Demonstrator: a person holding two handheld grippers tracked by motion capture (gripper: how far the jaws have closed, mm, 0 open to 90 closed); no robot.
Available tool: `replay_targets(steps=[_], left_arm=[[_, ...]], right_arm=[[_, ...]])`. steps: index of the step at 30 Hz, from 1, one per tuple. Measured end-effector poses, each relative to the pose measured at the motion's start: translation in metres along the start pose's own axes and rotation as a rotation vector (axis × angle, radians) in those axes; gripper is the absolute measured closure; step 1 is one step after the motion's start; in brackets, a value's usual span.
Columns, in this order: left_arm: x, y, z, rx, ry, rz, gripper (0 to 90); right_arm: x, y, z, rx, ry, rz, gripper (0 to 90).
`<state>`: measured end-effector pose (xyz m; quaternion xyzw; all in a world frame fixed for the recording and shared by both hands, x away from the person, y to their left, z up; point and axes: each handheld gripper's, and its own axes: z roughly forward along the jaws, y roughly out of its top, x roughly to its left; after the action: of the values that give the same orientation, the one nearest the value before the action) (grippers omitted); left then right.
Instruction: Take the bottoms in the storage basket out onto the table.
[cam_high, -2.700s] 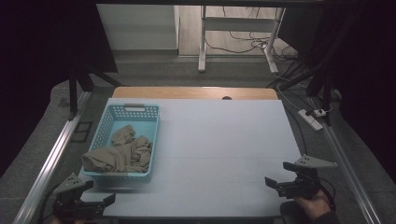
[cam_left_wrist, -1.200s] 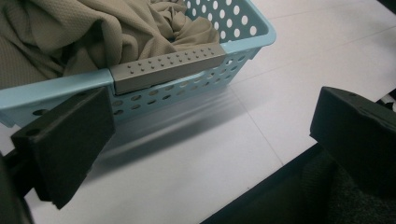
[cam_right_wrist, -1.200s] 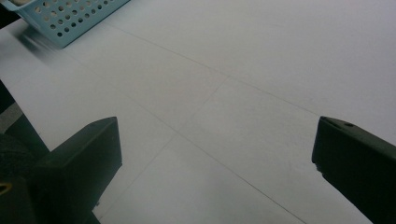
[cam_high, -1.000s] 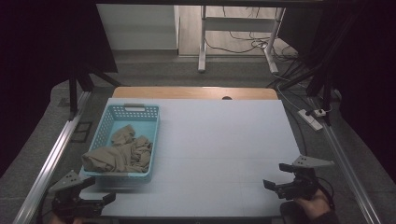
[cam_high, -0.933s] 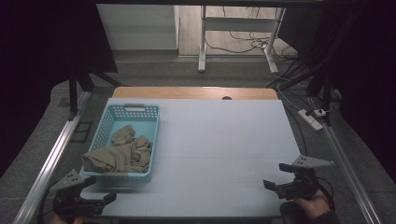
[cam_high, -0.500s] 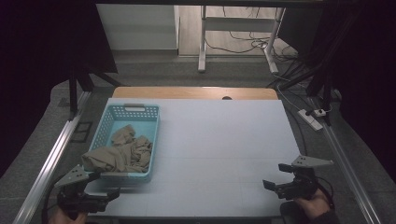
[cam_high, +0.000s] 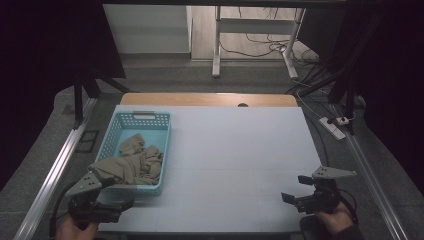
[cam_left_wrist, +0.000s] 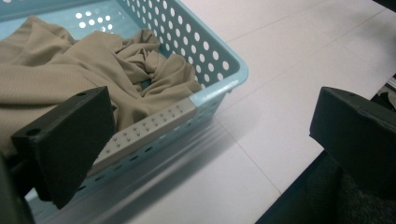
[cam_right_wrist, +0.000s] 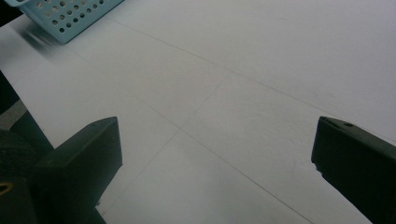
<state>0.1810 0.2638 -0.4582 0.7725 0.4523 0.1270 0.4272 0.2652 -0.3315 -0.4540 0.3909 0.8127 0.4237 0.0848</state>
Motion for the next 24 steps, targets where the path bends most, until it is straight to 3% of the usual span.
replay_targets(steps=[3, 8, 24], left_arm=[[0.001, 0.003, 0.002, 0.009, 0.003, -0.008, 0.2], [0.004, 0.010, 0.006, 0.018, 0.006, -0.058, 0.8], [0.011, 0.031, 0.023, 0.052, 0.039, -0.062, 0.1]], right_arm=[[0.000, 0.000, 0.000, 0.002, 0.001, 0.000, 1.6], [-0.001, 0.000, 0.000, 0.004, 0.001, 0.005, 1.6], [-0.001, 0.000, 0.000, 0.006, 0.004, 0.012, 1.6]])
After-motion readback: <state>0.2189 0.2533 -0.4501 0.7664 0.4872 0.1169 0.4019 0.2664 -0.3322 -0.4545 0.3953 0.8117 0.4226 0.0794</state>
